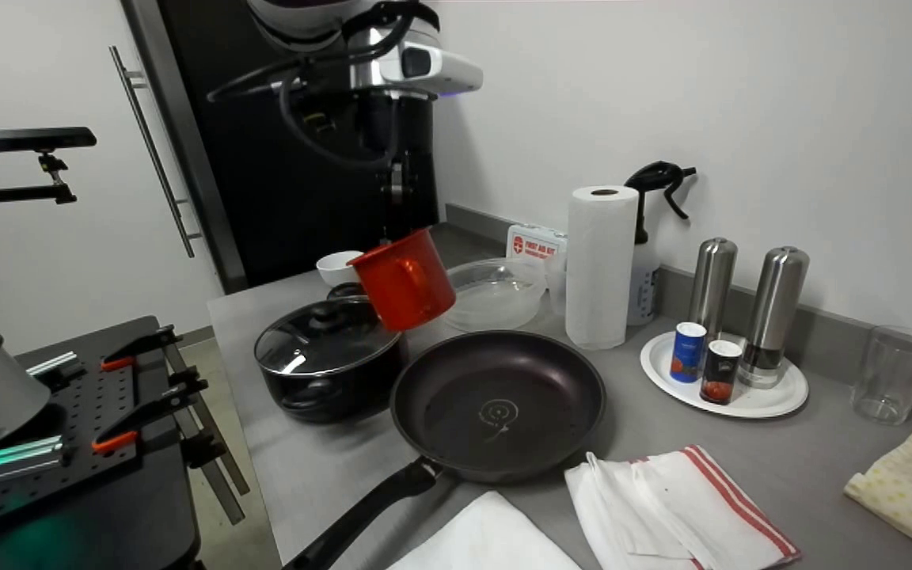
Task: Move the cup to the right
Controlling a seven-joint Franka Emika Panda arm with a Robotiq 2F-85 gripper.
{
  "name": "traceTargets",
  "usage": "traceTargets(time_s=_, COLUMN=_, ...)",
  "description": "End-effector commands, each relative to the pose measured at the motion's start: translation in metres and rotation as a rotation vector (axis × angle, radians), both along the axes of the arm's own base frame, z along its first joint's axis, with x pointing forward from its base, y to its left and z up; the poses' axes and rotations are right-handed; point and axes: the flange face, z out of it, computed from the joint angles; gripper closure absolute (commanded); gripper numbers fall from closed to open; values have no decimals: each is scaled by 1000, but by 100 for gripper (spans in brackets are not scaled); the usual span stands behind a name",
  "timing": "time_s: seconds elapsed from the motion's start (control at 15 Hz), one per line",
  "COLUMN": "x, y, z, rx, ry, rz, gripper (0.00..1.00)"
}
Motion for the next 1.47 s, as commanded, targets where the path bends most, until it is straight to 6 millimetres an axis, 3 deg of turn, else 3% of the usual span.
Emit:
traceTargets(time_s=0.0, x=25, y=27, z=29, rx=-56, ry=14, rz=89, gripper=98)
traceTargets(time_s=0.8, x=96, y=123, z=57, rx=-40, ry=34, rz=440, gripper=98)
traceTargets(time_s=1.4, x=142, y=194, z=28, rx=-2, ry=135, rz=658, gripper=98)
